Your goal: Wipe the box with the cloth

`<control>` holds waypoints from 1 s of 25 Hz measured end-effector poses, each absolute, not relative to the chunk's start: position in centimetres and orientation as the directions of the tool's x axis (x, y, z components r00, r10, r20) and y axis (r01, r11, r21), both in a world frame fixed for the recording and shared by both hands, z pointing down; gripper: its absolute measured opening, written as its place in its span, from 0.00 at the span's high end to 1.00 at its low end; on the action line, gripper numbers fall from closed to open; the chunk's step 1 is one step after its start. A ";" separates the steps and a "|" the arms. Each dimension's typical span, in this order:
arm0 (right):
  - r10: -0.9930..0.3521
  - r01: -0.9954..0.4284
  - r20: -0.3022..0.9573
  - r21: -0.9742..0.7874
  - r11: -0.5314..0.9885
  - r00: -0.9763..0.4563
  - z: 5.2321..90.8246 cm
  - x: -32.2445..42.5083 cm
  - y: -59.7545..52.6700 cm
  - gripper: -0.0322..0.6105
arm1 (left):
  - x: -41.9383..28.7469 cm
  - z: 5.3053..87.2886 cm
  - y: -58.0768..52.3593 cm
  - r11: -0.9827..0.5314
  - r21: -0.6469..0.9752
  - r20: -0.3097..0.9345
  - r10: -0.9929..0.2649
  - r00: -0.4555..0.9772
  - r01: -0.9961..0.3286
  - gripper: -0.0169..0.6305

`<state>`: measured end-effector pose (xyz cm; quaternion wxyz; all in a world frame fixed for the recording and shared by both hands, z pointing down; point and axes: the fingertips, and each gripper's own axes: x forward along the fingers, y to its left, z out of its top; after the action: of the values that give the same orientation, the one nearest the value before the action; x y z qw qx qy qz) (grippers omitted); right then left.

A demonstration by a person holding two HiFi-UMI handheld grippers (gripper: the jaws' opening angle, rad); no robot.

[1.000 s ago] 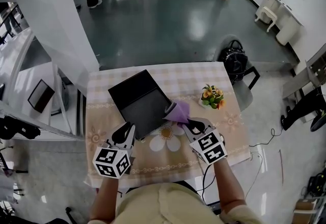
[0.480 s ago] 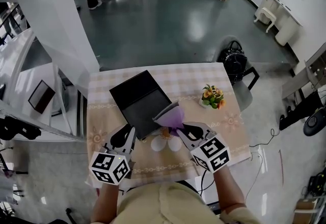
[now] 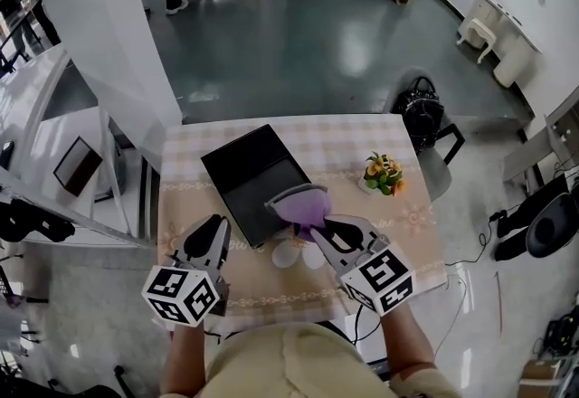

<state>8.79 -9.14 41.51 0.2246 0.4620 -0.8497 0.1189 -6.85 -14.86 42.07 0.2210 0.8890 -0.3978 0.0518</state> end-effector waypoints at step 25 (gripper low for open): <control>-0.815 -0.850 0.263 -0.035 0.526 -0.516 36.5 6.4 -10.8 0.84 | -9.0 37.5 -15.0 -0.580 0.259 0.186 -0.755 0.629 -0.772 0.89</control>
<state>6.40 -10.81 36.50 0.1073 0.4802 -0.8669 0.0797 -8.97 -15.04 37.53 0.1589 0.8884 -0.4297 0.0277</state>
